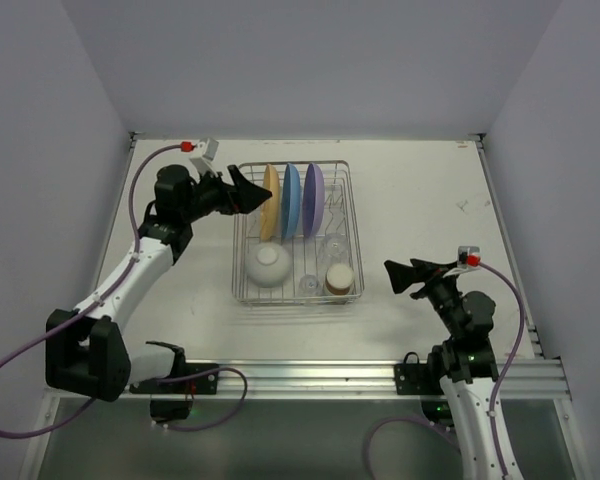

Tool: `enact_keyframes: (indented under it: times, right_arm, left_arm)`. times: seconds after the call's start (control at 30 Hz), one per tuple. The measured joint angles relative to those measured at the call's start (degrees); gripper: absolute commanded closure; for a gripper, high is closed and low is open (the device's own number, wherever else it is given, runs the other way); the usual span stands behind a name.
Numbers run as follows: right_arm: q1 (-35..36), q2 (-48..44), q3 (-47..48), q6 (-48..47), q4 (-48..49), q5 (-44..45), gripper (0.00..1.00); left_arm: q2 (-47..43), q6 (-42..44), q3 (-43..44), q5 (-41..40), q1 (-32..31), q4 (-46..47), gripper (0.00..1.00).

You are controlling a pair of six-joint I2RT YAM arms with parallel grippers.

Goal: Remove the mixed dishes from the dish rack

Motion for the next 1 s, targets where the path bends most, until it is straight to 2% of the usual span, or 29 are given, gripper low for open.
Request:
enact_keyframes:
  times: [0.23, 0.33, 0.57, 0.93, 1.0]
  right_arm:
    - [0.0, 1.68, -0.15, 0.02, 1.79, -0.98, 0.01]
    - [0.0, 1.73, -0.24, 0.0, 1.84, -1.25, 0.01]
    - [0.0, 1.7, -0.24, 0.0, 2.23, -1.42, 0.01]
    - [0.0, 1.79, -0.24, 0.02, 2.67, -1.42, 0.01]
    - [0.0, 1.79, -0.24, 0.02, 2.69, -1.42, 0.01]
  left_arm:
    - [6.71, 0.02, 2.47, -2.38, -5.46, 0.46, 0.16]
    - [7.87, 0.02, 2.93, -3.37, -5.99, 0.5, 0.17]
    - [9.68, -0.02, 4.33, -5.07, -5.99, 1.38, 0.33]
    - [12.63, -0.02, 4.72, -5.27, -5.99, 2.82, 0.37]
    - [12.9, -0.04, 4.74, -5.27, -5.99, 3.19, 0.41]
